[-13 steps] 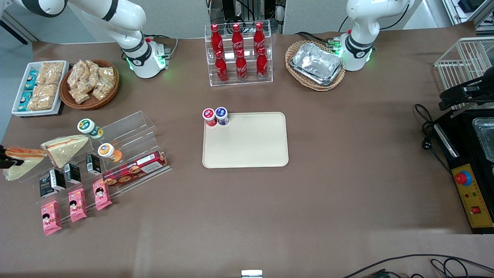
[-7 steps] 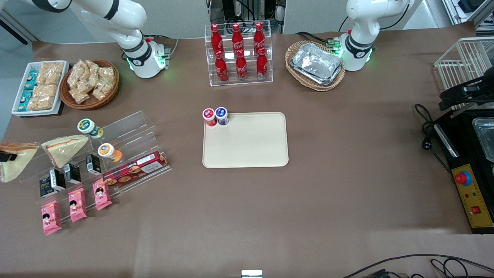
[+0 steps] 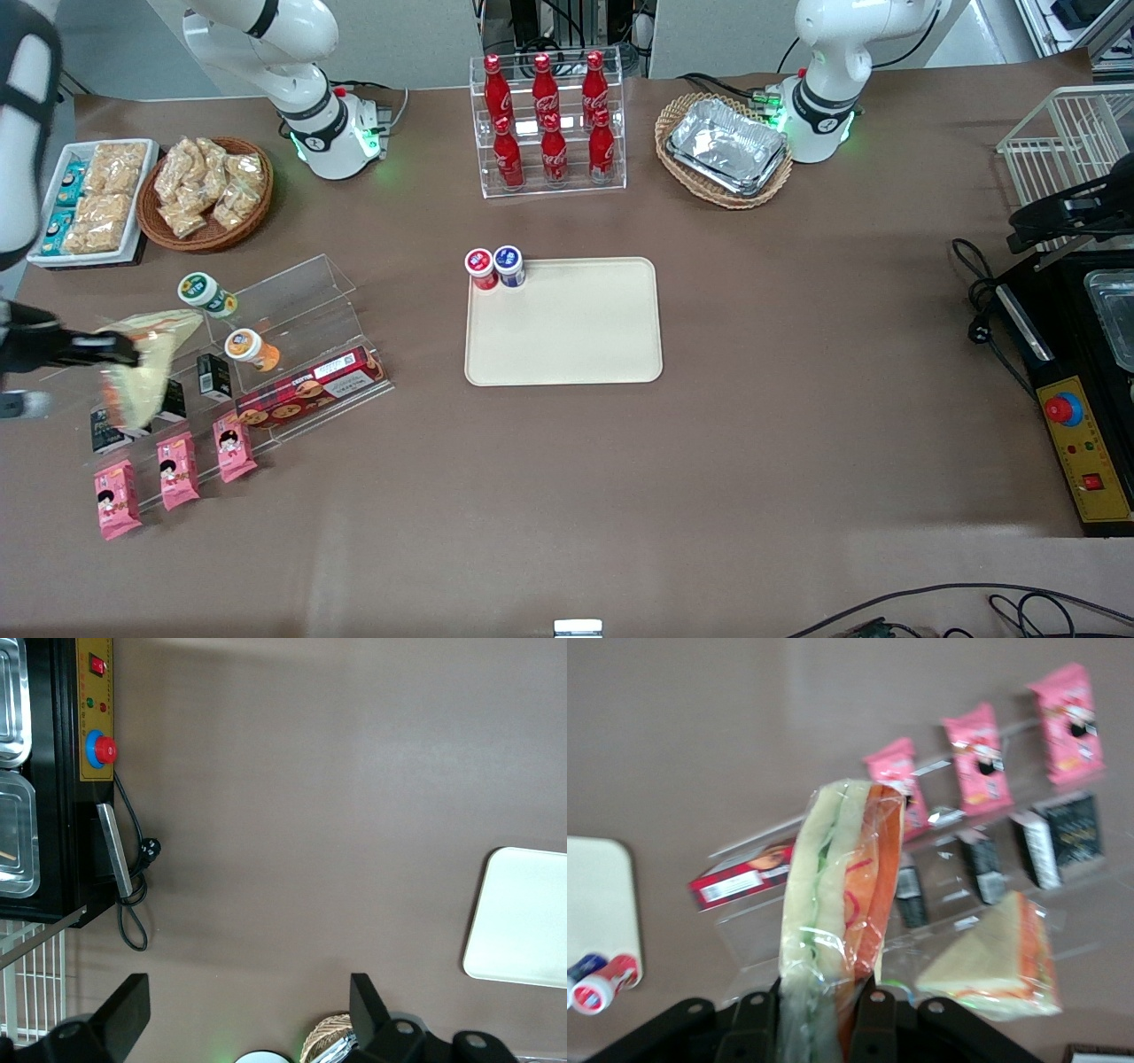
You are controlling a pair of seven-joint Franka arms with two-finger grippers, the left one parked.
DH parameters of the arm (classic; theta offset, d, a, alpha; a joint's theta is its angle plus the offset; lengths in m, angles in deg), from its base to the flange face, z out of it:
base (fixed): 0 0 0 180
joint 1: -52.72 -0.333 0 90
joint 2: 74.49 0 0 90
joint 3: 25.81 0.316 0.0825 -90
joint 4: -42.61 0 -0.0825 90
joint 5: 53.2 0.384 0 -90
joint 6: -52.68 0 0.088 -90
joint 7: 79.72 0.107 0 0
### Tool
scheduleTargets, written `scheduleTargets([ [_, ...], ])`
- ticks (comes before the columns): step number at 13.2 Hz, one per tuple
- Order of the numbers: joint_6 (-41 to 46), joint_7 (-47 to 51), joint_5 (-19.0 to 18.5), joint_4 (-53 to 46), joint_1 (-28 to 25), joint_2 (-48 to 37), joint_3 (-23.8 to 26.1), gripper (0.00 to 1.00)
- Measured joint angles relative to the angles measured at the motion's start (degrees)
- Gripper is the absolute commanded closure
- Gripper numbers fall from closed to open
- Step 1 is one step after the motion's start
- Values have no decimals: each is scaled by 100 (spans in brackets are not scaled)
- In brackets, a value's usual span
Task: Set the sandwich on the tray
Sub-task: 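Lift the sandwich off the rack and carry it toward the cream tray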
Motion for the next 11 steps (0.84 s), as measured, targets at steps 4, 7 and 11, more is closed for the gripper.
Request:
scheduleTargets([
  [4,49,-780,-22,1,-19,-97,872,72],
  [7,53,-1222,-31,2,-33,-97,1588,72],
  [11,54,-1354,-130,11,-246,-95,2434,72],
])
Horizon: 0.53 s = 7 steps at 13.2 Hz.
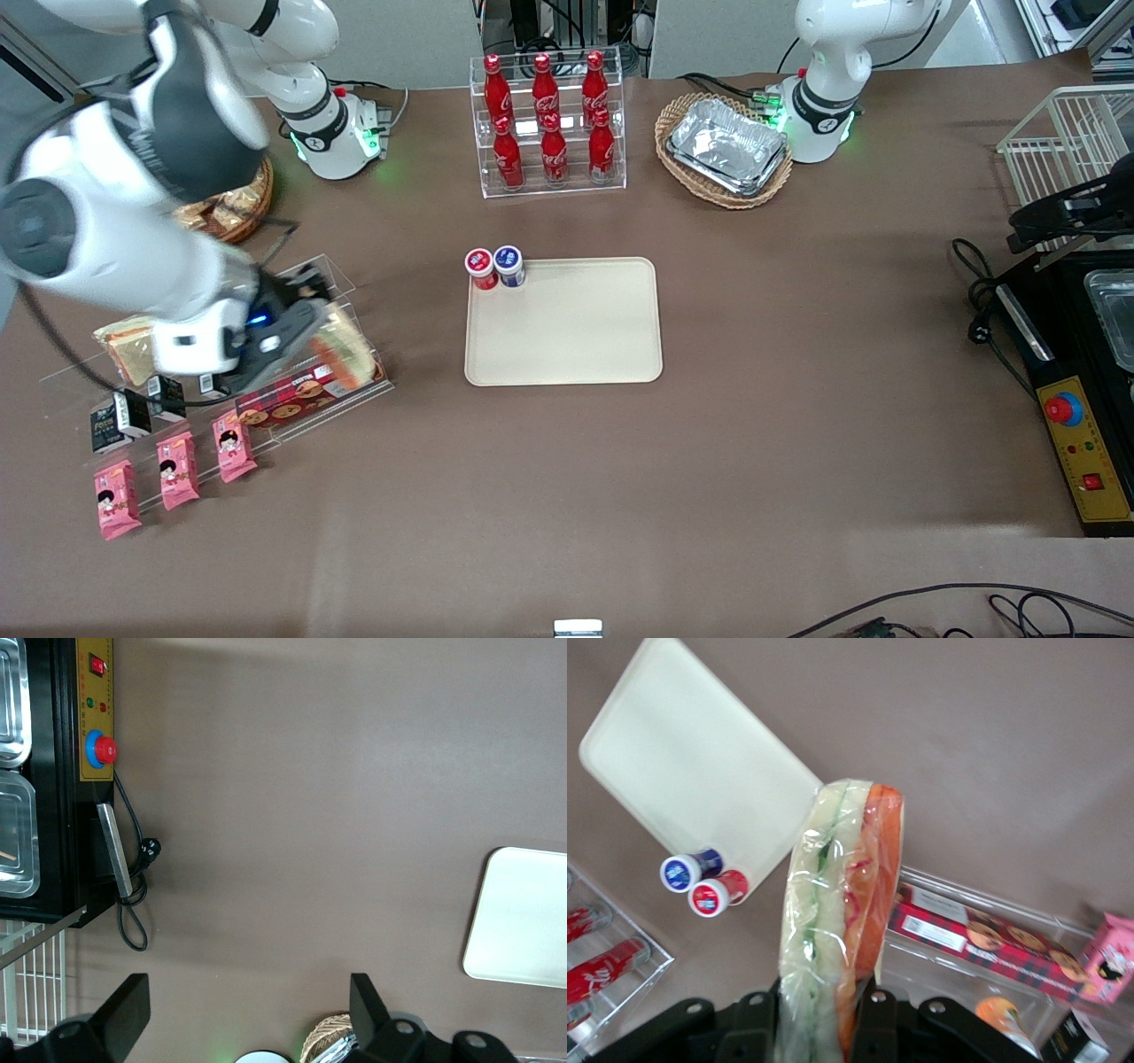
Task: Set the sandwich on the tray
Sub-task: 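Lift the sandwich off the rack and carry it toward the cream tray, then lower the held sandwich onto the middle of the cream tray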
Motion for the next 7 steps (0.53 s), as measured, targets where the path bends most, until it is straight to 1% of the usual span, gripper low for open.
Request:
scheduleTargets([
  [4,-52,-55,-56,55,-729,71,108,72],
  [7,-329,-73,-481,93,-1447,301,121,72],
])
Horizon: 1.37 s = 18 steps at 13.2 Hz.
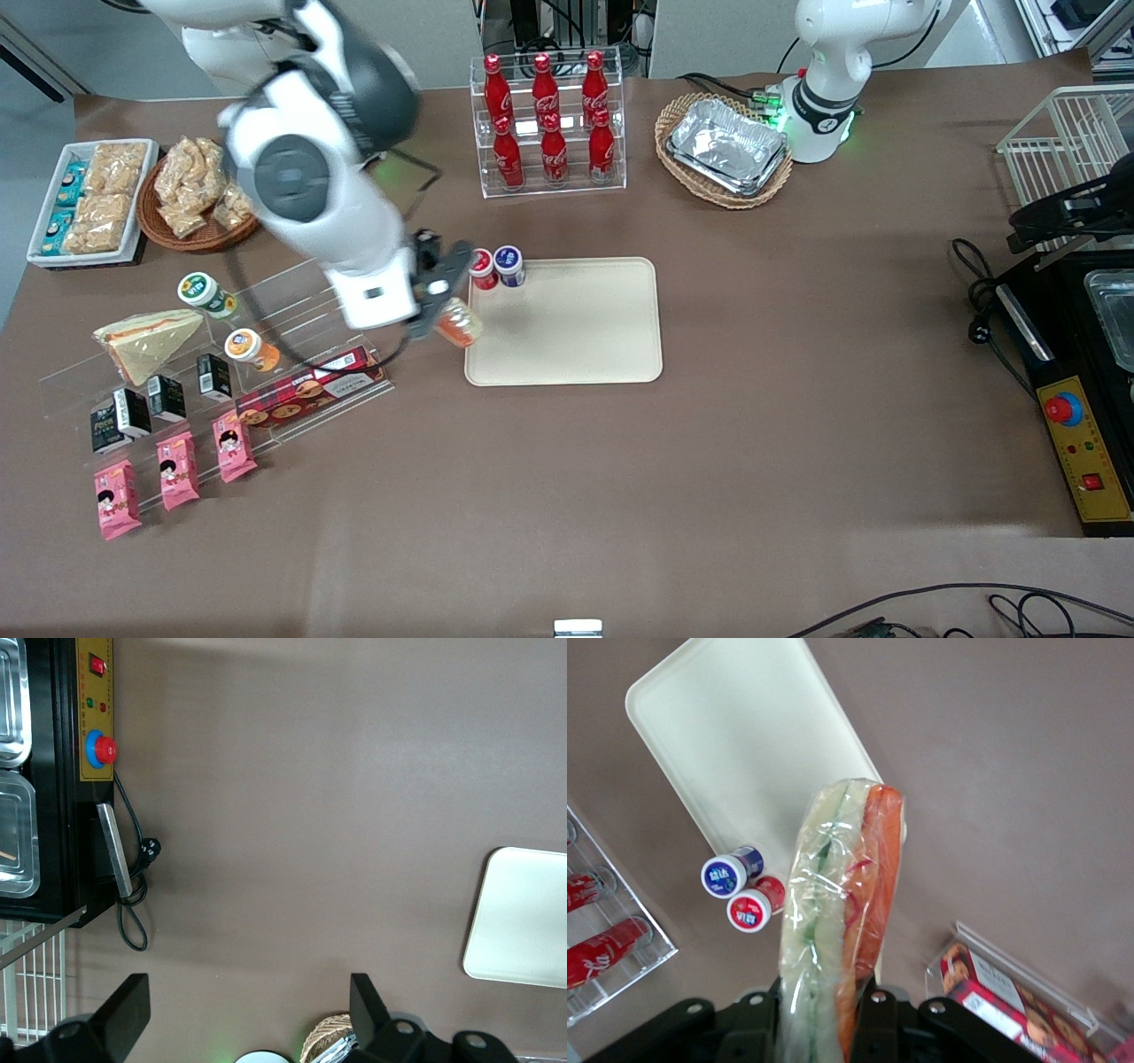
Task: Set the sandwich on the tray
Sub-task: 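Lower the held sandwich onto the middle of the cream tray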
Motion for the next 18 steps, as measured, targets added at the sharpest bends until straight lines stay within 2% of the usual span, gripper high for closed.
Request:
scheduleTargets([
  [5,-753,1,-126,74,-935,627,1,72],
  [7,-1034,1,-141,92,-1124,896,-3,72],
  [18,-2018,-13,-1022,99,-1194,1949,-31,71],
])
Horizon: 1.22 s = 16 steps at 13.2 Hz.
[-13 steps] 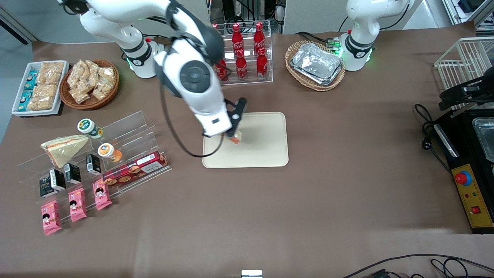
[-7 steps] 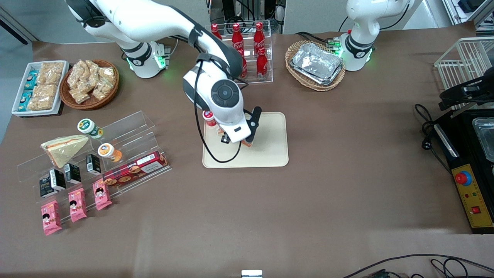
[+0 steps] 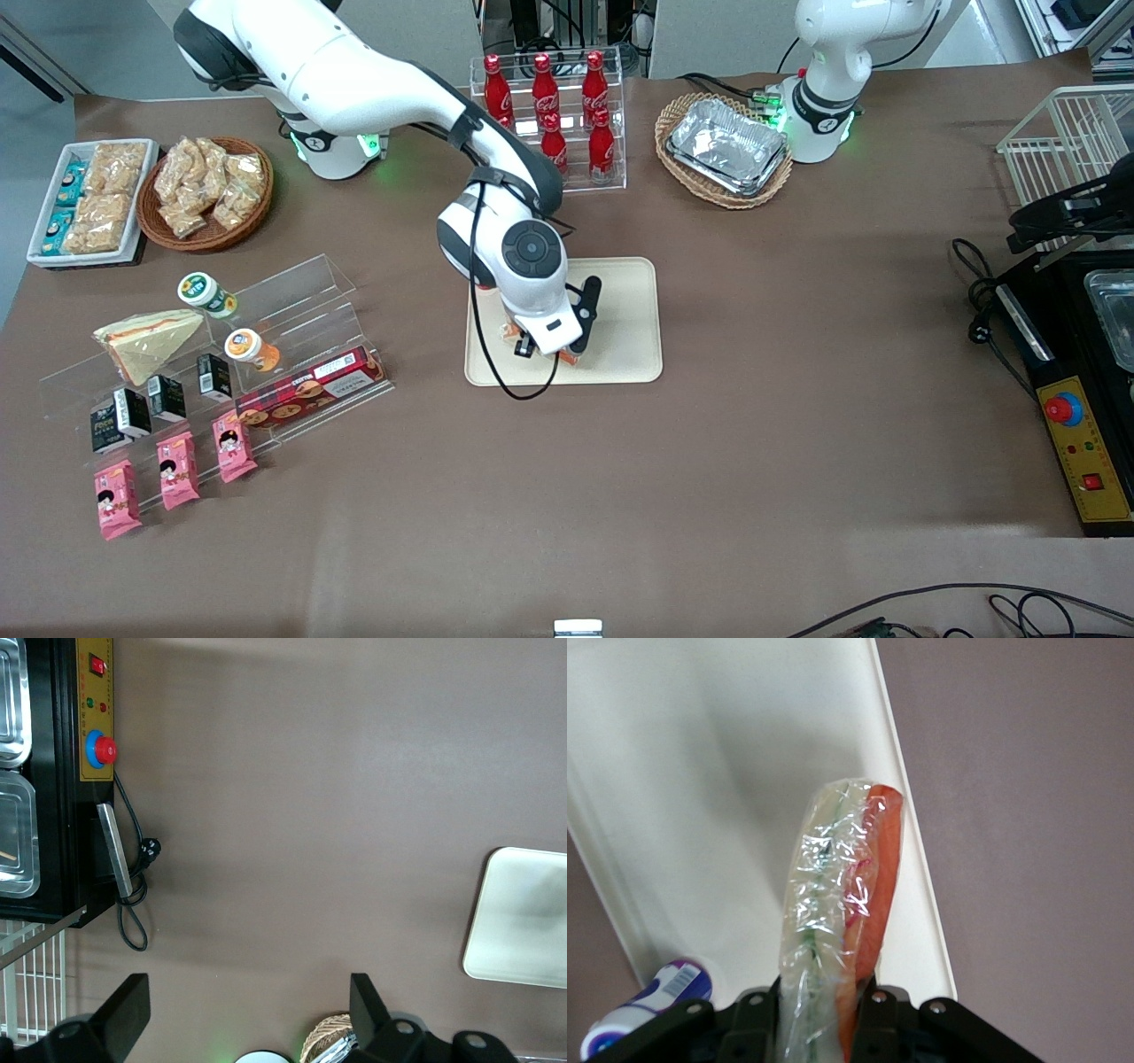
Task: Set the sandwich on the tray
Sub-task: 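Lower the held sandwich onto the middle of the cream tray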
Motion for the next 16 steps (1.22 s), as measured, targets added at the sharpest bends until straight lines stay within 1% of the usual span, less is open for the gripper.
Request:
scheduleTargets([
  [4,-206,-12,-37,0,0,220,-3,71],
  [6,-265,-12,-42,0,0,312,-4,68],
  [7,-294,-12,-44,0,0,359,-4,63],
  [10,-410,-12,-47,0,0,475,-5,62],
  [11,-439,-14,-54,0,-6,503,-5,58],
  [12,-472,-14,-101,0,-22,529,-4,43],
  [13,-494,-14,-164,0,-40,557,-4,39],
  [14,-535,-14,-199,0,-57,582,-5,29],
  [15,-598,-10,-210,0,-68,602,-5,0],
  [16,-637,-7,-214,0,-74,613,-5,0],
])
